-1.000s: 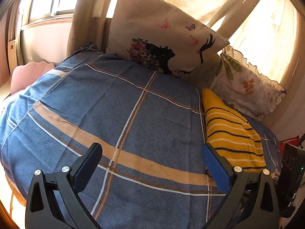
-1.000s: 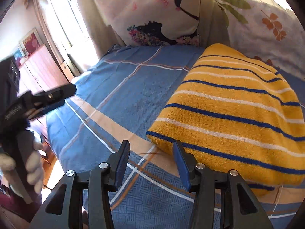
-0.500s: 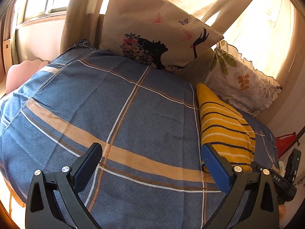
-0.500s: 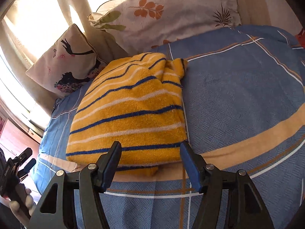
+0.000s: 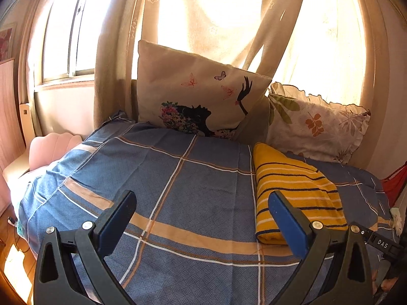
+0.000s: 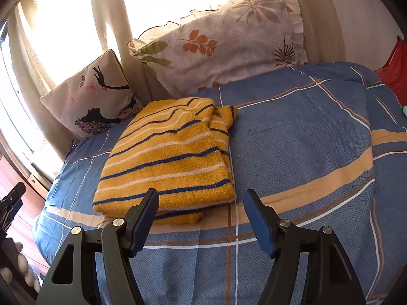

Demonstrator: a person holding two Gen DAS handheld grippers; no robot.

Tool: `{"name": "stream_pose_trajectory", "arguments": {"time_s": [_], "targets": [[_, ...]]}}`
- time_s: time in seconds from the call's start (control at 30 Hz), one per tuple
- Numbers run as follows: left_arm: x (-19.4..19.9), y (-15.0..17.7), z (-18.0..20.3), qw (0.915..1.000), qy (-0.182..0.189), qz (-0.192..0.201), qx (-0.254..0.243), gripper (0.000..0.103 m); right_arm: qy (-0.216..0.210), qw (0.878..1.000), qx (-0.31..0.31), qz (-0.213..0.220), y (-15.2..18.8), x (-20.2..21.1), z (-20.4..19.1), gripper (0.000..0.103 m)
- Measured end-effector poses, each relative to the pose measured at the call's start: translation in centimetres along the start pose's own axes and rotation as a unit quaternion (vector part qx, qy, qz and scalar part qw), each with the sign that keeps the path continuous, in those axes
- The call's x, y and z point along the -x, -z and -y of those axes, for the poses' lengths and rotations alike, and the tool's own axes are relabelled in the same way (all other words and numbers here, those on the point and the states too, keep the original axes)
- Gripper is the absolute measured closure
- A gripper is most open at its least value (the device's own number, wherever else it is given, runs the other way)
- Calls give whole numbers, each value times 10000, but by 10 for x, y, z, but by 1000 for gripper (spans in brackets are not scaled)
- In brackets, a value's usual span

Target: Fold small clothes

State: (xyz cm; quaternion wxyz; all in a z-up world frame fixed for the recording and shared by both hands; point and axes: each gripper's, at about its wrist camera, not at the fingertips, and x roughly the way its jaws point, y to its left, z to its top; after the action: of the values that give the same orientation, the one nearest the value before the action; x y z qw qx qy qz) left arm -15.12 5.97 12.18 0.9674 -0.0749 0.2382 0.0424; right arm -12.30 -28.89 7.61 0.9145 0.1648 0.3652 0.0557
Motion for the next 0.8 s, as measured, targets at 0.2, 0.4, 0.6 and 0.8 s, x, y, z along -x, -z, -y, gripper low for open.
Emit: {"name": "stream_pose_trajectory", "arguments": {"time_s": [0.2, 0.4, 0.6, 0.8], "targets": [[22, 8, 11, 9995, -165, 268, 30, 0, 73, 9993, 332, 148, 12, 18, -13, 24], [5, 33, 43, 9968, -114, -454, -652, 0, 122, 9991, 396, 82, 26, 17, -22, 24], [-3, 53, 68, 9919, 152, -880, -902, 0, 118, 9989, 448, -16, 32, 14, -22, 23], [-13, 64, 79, 9868, 166, -1202, -1073, 0, 275, 9983, 514, -21, 35, 13, -18, 22]]}}
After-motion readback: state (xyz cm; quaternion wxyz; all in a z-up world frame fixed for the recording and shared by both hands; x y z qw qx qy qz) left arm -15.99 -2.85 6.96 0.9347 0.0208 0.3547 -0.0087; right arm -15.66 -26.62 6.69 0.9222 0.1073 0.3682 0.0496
